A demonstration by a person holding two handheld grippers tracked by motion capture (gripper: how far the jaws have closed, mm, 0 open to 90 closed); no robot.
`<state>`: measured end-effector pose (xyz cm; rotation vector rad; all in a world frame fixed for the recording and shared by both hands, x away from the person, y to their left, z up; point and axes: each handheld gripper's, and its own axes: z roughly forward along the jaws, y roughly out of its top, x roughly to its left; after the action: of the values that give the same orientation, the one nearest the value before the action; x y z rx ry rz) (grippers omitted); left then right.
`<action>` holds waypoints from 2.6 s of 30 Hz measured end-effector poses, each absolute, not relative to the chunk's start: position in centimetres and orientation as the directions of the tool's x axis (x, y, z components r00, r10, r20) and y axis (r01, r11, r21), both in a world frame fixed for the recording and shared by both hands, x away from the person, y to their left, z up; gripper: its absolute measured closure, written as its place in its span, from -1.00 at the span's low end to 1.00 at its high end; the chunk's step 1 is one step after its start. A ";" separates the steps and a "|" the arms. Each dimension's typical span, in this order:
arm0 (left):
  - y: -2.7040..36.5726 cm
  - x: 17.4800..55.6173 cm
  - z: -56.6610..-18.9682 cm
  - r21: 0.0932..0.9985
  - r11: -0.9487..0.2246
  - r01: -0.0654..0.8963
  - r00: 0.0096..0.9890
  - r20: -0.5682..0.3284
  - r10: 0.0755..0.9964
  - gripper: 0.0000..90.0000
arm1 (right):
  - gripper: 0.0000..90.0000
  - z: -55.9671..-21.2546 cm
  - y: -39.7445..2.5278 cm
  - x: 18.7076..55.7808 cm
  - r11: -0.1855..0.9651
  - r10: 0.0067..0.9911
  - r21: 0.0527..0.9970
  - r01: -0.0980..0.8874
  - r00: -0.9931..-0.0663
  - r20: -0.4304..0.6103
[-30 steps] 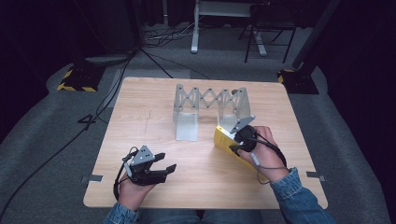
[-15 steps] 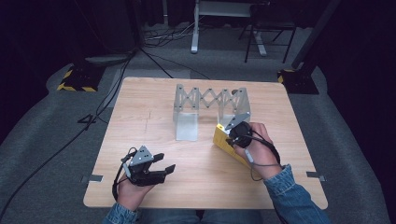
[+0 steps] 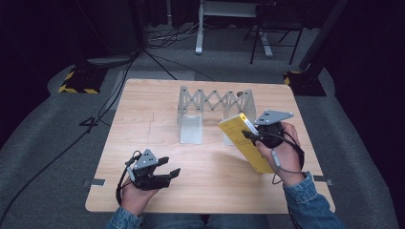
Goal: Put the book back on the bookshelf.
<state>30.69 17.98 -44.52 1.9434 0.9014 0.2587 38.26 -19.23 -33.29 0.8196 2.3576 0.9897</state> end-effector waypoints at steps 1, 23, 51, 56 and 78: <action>18.0 30.7 -44.5 0.828 -0.284 0.484 0.707 -0.179 0.684 -0.20 | 0.67 -33.0 -19.4 38.2 0.552 0.677 0.762 0.338 -0.715 -0.174; 19.6 30.4 -45.2 0.819 -0.261 0.511 0.664 -0.183 0.725 -0.20 | 0.68 -30.3 -21.2 39.6 0.217 0.868 0.952 0.215 -0.488 -0.088; 20.7 30.4 -46.1 0.815 -0.272 0.512 0.659 -0.169 0.733 -0.20 | 0.68 -33.9 -17.2 44.2 0.111 0.917 0.992 0.067 -0.392 -0.076; 20.7 30.4 -46.1 0.817 -0.272 0.508 0.660 -0.167 0.732 -0.20 | 0.68 -35.4 -16.9 44.8 0.124 0.918 0.990 0.067 -0.386 -0.089; 20.2 30.5 -46.1 0.813 -0.286 0.507 0.670 -0.162 0.725 -0.20 | 0.62 -39.1 -18.2 43.5 0.101 0.924 0.991 0.091 -0.377 -0.059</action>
<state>30.46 20.19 -46.14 1.9568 0.9585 0.2962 43.48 -18.24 -39.09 1.0212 1.6085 1.3666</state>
